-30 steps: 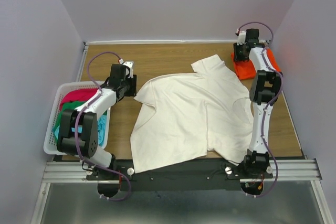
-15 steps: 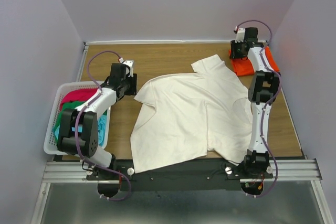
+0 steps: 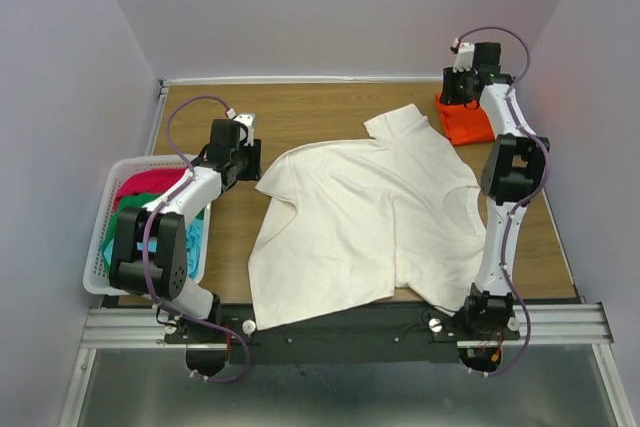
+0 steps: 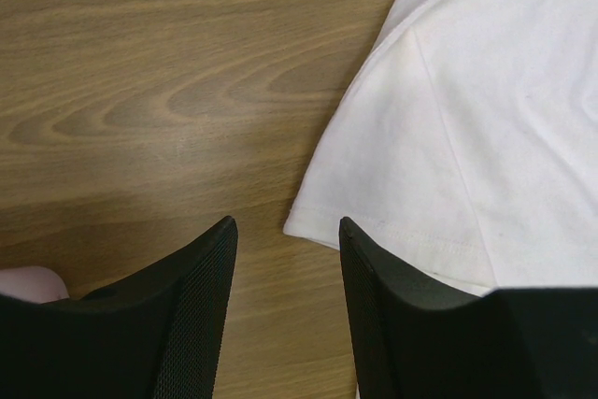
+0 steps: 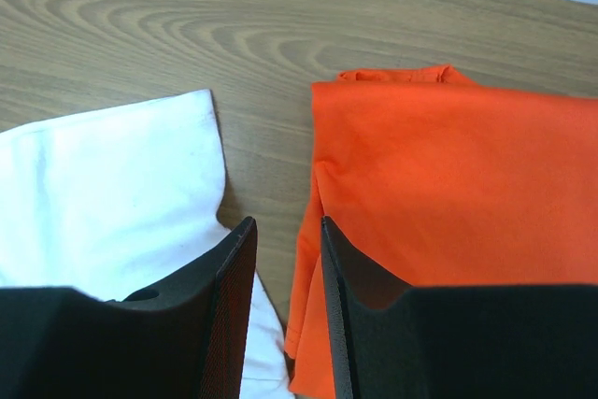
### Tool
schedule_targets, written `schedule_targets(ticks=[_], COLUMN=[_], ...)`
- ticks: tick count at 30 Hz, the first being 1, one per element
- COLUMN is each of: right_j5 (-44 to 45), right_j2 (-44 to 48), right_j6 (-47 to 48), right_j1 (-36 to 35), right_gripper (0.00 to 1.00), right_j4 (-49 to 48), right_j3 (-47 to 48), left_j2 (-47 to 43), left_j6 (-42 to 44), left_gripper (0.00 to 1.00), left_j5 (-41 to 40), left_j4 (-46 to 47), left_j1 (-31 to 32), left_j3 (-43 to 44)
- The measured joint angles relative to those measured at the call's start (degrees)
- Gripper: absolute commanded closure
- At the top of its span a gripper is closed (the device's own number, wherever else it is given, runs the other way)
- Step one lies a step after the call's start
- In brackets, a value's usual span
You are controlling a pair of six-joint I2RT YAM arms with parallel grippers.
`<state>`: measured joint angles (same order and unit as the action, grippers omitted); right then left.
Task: Fold and stack the t-shirts
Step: Flatten the tshirt out
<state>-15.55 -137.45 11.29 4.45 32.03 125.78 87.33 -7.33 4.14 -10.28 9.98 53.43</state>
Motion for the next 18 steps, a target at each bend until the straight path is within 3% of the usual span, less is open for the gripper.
schedule_targets(ticks=[18], right_j5=[1.6], right_j2=[-0.55], right_j6=[-0.44], right_j1=[0.0], right_gripper=[0.61], right_j4=[-0.63], right_j3=[-9.84], left_j2=[0.0], left_j6=[0.31], left_gripper=[0.44], left_j5=[0.48], left_j4=[0.02], left_j1=[0.0], left_j3=[0.0])
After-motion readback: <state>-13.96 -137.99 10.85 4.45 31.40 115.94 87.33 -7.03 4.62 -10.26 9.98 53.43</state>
